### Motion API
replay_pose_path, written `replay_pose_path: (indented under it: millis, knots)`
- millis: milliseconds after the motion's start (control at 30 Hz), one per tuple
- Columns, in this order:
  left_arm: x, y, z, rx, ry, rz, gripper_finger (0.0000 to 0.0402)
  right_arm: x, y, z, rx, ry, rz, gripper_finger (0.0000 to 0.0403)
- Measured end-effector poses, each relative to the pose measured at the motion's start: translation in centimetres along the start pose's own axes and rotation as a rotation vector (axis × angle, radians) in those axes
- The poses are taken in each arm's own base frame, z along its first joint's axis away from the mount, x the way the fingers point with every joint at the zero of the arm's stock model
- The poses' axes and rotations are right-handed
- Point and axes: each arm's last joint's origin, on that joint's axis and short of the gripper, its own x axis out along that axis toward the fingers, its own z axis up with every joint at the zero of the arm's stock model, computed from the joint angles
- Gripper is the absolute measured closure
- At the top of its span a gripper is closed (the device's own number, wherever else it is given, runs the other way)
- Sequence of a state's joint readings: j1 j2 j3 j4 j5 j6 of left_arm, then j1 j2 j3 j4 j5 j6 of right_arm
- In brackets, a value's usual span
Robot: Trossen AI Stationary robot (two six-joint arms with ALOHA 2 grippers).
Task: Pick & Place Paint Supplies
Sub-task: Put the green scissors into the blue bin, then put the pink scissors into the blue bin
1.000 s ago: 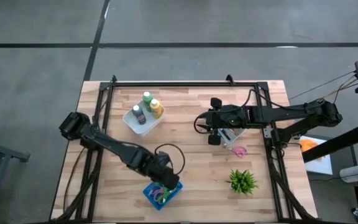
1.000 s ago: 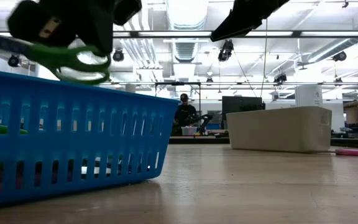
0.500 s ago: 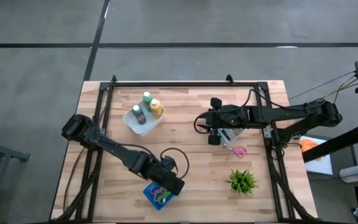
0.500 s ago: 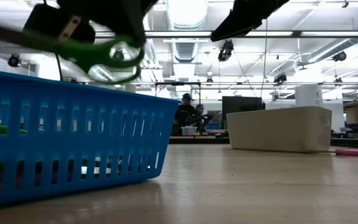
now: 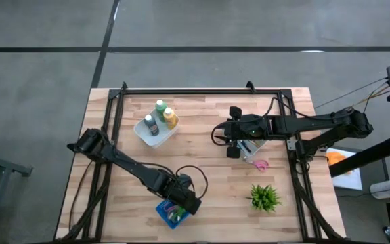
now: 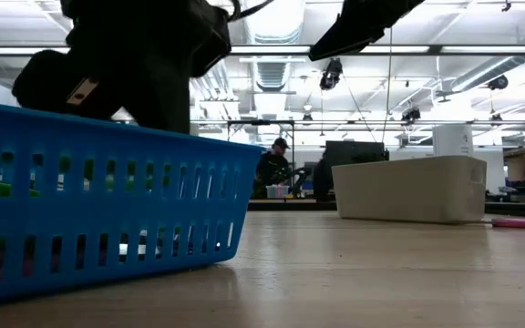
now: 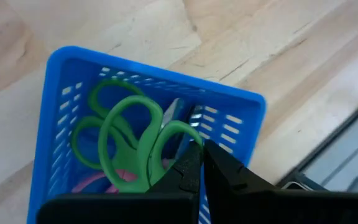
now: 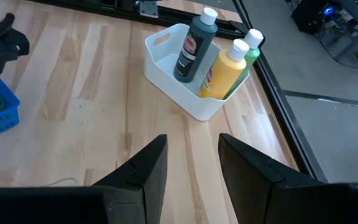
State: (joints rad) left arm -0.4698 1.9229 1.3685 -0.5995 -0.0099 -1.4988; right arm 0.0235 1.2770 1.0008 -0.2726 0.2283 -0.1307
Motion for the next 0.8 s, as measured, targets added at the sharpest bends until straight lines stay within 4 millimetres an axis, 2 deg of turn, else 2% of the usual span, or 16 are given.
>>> replay_pose_path:
  millis: [600, 700, 800]
  knots:
    - [0.16, 0.32, 0.06, -0.021, -0.021, 0.035, 0.0393, 0.01, 0.01, 0.0, 0.0, 0.001, 0.0, 0.026]
    - [0.16, 0.32, 0.06, -0.021, -0.021, 0.035, 0.038, 0.01, 0.01, -0.01, 0.0, 0.001, 0.001, 0.026]
    - [0.16, 0.31, 0.06, -0.021, -0.022, 0.033, 0.0349, 0.01, 0.01, -0.02, 0.0, 0.001, 0.0, 0.026]
